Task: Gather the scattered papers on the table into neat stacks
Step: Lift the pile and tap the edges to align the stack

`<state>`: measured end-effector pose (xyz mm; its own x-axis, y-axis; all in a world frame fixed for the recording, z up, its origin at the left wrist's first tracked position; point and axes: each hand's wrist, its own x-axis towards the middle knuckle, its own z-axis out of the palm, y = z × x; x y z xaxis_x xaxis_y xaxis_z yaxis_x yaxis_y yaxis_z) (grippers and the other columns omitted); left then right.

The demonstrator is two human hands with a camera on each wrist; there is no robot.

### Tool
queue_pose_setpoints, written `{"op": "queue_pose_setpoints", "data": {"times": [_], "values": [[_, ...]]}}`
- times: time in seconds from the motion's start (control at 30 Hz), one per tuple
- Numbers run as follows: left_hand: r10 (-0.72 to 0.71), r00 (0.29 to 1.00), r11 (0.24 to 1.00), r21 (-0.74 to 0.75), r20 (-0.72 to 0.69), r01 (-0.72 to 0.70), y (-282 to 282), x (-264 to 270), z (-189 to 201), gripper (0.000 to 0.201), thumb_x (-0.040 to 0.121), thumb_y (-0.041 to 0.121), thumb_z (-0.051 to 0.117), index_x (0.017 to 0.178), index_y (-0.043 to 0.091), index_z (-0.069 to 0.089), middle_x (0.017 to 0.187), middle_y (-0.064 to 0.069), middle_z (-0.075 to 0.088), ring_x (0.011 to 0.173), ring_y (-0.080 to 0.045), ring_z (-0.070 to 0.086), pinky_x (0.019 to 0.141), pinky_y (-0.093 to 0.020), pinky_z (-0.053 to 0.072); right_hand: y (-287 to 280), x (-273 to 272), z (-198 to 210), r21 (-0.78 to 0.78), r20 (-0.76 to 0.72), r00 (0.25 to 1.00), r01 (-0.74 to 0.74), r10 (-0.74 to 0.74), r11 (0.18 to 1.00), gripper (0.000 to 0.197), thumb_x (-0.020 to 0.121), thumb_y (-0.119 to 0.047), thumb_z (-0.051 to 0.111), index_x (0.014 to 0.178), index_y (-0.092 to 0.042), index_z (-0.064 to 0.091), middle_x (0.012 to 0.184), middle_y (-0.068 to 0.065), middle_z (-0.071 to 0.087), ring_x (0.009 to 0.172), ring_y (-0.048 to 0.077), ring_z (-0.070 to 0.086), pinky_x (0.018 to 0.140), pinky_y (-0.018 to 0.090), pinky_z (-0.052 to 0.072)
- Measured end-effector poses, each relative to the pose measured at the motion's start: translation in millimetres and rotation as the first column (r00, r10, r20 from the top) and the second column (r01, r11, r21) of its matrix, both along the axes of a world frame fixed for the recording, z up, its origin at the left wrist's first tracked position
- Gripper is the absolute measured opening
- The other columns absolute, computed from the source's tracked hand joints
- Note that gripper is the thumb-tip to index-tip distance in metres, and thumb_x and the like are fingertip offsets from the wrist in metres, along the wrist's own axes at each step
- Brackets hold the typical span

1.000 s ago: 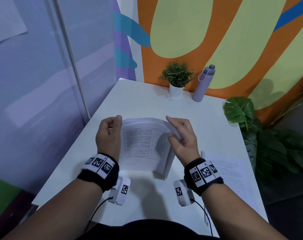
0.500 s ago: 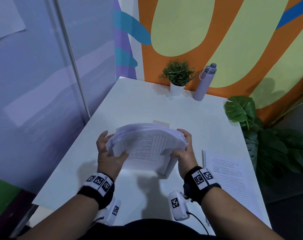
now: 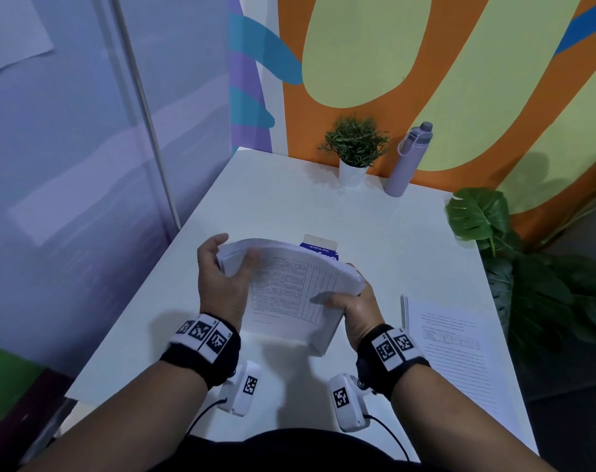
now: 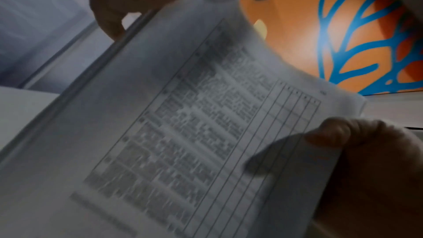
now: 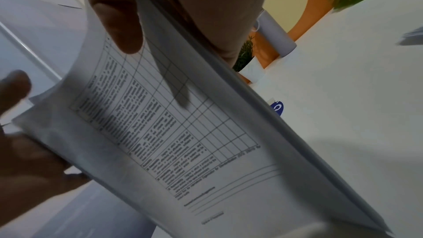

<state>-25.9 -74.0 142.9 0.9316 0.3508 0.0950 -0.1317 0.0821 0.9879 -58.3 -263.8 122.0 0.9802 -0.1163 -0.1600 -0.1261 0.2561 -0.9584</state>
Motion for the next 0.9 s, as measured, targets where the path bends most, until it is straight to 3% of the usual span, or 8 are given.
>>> {"op": "queue_pose_setpoints", "data": {"times": [0.13, 0.33, 0.47, 0.53, 0.6, 0.67, 0.77, 0.9], "values": [[0.109, 0.994, 0.993, 0.034, 0.018, -0.110, -2.4, 9.5, 17.2, 0.008, 0.086, 0.026, 0.061, 0.094, 0.027, 0.060, 0.087, 0.016, 0.061, 0.075, 0.009, 0.056, 0.069, -0.002, 0.043, -1.7, -2.1, 6.9, -0.024, 0.037, 0.999, -0.003, 0.004, 1.000, 0.042, 0.051, 0.007, 0.064, 0.087, -0.016, 0.063, 0.076, 0.001, 0.067, 0.070, 0.016, 0.064, 0.056, 0.026, 0.051], [0.016, 0.982, 0.975, 0.217, 0.186, -0.057, 7.7, 7.2, 5.5, 0.020, 0.099, 0.017, 0.037, 0.107, 0.019, 0.055, 0.087, 0.011, 0.058, 0.082, 0.008, 0.055, 0.078, -0.003, 0.040, -1.5, 0.5, 7.8, -0.113, 0.125, 0.981, 0.163, -0.148, 0.980, 0.052, 0.079, 0.016, 0.046, 0.100, -0.031, 0.057, 0.090, -0.014, 0.064, 0.082, 0.004, 0.058, 0.071, 0.019, 0.047], [-0.120, 0.987, 0.962, 0.257, 0.108, 0.089, 20.5, 7.6, -17.7, 0.037, 0.086, 0.034, 0.058, 0.118, 0.027, 0.041, 0.103, 0.011, 0.053, 0.095, 0.001, 0.055, 0.086, -0.010, 0.042, 2.9, 1.3, 6.2, -0.074, 0.091, 0.982, 0.174, -0.167, 0.982, 0.063, 0.069, 0.019, 0.045, 0.104, -0.032, 0.053, 0.090, -0.011, 0.060, 0.086, 0.011, 0.055, 0.073, 0.026, 0.046], [-0.169, 0.986, 0.952, 0.255, -0.011, 0.166, 24.2, 7.3, -29.6, 0.051, 0.081, 0.011, 0.066, 0.119, 0.028, 0.037, 0.109, 0.013, 0.051, 0.099, 0.001, 0.055, 0.089, -0.015, 0.044, 4.5, 2.3, 7.4, -0.049, 0.073, 0.981, 0.184, -0.180, 0.982, 0.063, 0.067, 0.019, 0.043, 0.103, -0.032, 0.052, 0.088, -0.009, 0.059, 0.081, 0.012, 0.053, 0.066, 0.024, 0.045], [-0.179, 0.979, 0.952, 0.235, -0.096, 0.198, 21.8, 6.7, -36.5, 0.058, 0.076, -0.014, 0.058, 0.114, 0.024, 0.035, 0.101, 0.016, 0.048, 0.094, -0.008, 0.054, 0.084, -0.021, 0.046, 6.5, 3.8, 7.4, -0.034, 0.060, 0.981, 0.185, -0.183, 0.982, 0.063, 0.069, 0.021, 0.038, 0.099, -0.032, 0.051, 0.084, -0.012, 0.061, 0.077, 0.012, 0.053, 0.062, 0.023, 0.043], [-0.143, 0.983, 0.971, 0.176, -0.117, 0.162, 17.2, 6.9, -36.2, 0.051, 0.076, -0.020, 0.049, 0.109, 0.017, 0.037, 0.091, 0.012, 0.047, 0.088, -0.018, 0.049, 0.075, -0.023, 0.043, 8.6, 6.0, 8.7, -0.027, 0.074, 0.982, 0.173, -0.171, 0.984, 0.056, 0.065, 0.015, 0.041, 0.093, -0.032, 0.052, 0.080, -0.014, 0.063, 0.077, 0.014, 0.053, 0.063, 0.026, 0.042], [-0.110, 0.990, 0.989, 0.087, -0.092, 0.118, 14.7, 7.2, -32.3, 0.042, 0.080, -0.012, 0.049, 0.106, 0.020, 0.042, 0.089, 0.007, 0.055, 0.084, -0.013, 0.054, 0.080, -0.026, 0.043, 8.3, 8.0, 9.4, -0.046, 0.088, 0.982, 0.172, -0.168, 0.984, 0.048, 0.064, 0.006, 0.047, 0.092, -0.033, 0.054, 0.087, -0.009, 0.062, 0.083, 0.017, 0.053, 0.070, 0.030, 0.043], [-0.110, 0.991, 0.986, 0.117, -0.082, 0.119, 12.7, 3.2, -30.5, 0.034, 0.082, 0.000, 0.051, 0.096, 0.031, 0.049, 0.090, 0.007, 0.061, 0.085, -0.011, 0.059, 0.085, -0.030, 0.045, 5.8, 5.0, 3.5, -0.140, 0.128, 0.981, 0.162, -0.144, 0.977, 0.047, 0.082, 0.012, 0.041, 0.096, -0.032, 0.054, 0.087, -0.014, 0.064, 0.088, 0.014, 0.054, 0.081, 0.033, 0.044]]}}
